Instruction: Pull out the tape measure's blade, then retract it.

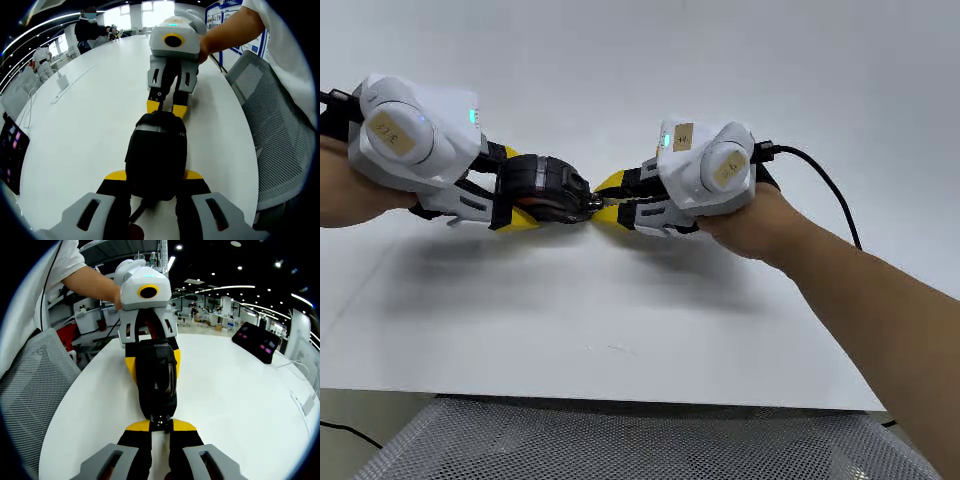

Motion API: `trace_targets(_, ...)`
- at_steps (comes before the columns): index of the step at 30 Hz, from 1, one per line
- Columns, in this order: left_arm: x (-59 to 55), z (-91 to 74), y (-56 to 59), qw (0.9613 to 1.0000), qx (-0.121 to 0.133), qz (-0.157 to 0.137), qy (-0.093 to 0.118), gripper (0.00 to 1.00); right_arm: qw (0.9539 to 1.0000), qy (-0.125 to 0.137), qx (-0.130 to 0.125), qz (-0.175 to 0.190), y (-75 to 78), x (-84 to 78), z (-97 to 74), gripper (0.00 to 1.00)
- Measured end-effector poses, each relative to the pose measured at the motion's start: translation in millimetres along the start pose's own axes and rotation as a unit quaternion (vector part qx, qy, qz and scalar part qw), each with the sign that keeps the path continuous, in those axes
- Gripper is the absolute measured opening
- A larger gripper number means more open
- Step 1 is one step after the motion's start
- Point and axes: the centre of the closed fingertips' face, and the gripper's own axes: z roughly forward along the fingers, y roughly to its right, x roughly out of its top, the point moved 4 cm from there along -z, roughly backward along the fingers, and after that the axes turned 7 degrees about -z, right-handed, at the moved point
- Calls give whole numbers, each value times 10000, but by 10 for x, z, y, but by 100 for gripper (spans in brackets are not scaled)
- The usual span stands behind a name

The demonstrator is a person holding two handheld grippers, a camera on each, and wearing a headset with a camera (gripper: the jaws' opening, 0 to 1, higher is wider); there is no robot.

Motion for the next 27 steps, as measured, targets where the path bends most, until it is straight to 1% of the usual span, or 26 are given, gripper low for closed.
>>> trace_targets(1,1,0,-1,10000,-2,-6,-9,29,10000,-30,-10,-57,-6,8,0,8)
trace_targets(6,1,-1,-3,10000,-19,-8,15,29,10000,-18,-1,15,-4,4,-9,7)
trace_targets(8,1,-1,-3,10000,-9,-11,11,29,10000,-67,-2,-50,-6,-3,-28,7)
trace_targets(12,1,0,-1,10000,4,-51,15,29,10000,-67,-35,38,11,-70,-126,7)
trace_targets(16,2,3,2,10000,-2,-45,24,29,9999,-146,-80,48,-5,-135,-231,7)
trace_targets(20,1,2,2,10000,-13,-40,29,29,9998,-149,-145,65,-26,-154,-304,7)
trace_targets(21,1,2,2,10000,-14,-34,32,29,9997,-190,-167,62,-25,-162,-332,7)
trace_targets(27,-1,0,1,10000,-14,-36,22,29,9995,-254,-193,71,-31,-204,-437,7)
